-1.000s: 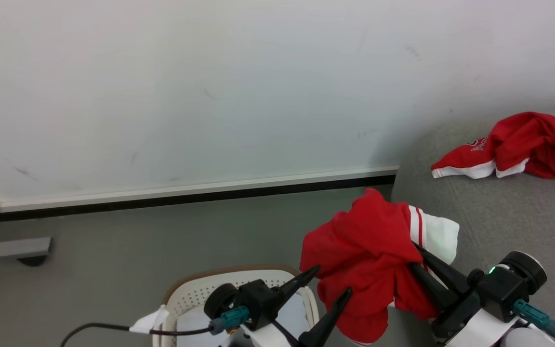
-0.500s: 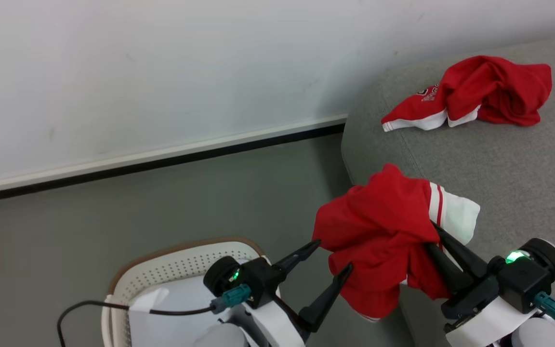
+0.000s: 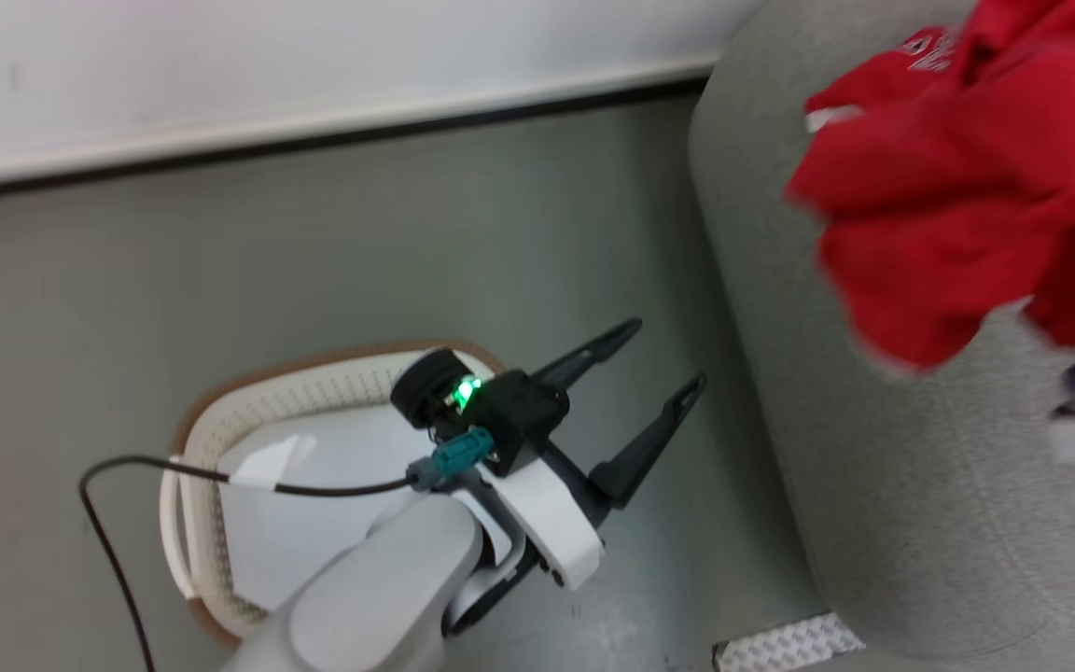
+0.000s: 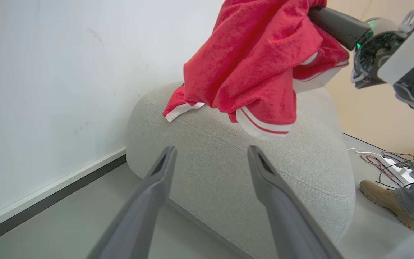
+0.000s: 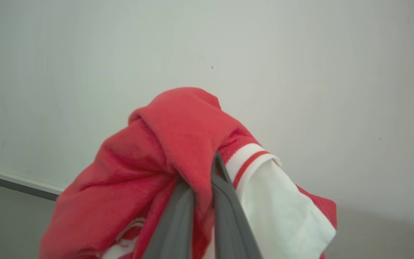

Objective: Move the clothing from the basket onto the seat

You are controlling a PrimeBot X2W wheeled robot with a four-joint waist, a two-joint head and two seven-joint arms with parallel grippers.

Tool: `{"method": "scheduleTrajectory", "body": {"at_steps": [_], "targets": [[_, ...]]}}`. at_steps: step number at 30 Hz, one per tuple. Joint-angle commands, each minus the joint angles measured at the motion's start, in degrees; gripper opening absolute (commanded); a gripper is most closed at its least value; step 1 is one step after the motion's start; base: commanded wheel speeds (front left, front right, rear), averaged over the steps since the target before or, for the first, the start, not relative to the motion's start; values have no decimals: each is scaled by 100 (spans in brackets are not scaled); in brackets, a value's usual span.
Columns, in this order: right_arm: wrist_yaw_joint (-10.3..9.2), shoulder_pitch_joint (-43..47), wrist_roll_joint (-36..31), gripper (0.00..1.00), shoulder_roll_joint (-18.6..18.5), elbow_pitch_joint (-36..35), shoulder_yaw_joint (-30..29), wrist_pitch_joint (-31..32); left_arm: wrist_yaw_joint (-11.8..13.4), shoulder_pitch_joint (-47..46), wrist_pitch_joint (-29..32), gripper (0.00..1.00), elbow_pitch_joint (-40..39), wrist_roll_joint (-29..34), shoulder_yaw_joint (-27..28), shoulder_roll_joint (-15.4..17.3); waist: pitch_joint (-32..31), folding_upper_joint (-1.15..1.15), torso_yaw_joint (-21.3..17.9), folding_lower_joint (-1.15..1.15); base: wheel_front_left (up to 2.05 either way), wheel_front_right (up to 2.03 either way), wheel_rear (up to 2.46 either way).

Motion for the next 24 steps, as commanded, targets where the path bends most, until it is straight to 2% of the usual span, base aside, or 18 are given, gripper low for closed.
{"method": "scheduleTrajectory", "body": {"at_steps": [1, 6, 18, 21, 24], "targets": [[-15, -316, -106, 0, -41, 43, -351, -19, 22, -160, 12, 100, -44, 55, 30, 41, 527, 0, 298, -1, 0, 0, 0], [-14, -1145, -382, 0, -230, 500, -1244, -18, -1, -425, 37, 100, -158, 74, 45, 81, 972, 0, 532, -1, 0, 0, 0], [-15, -3369, -712, 0, -1368, 1886, -3302, 594, 92, -638, -41, 100, -555, 80, 174, 186, 1839, 0, 1042, -1, 0, 0, 0], [-15, -3528, -964, 0, -1463, 2150, -3616, 675, 110, -648, -42, 100, -618, 91, 185, 216, 1967, 0, 1117, -1, 0, 0, 0], [-15, -3659, -1274, 0, -1392, 2521, -4022, 698, 170, -608, -53, 100, -680, 74, 220, 251, 2126, 0, 1204, -1, 0, 0, 0]]}}
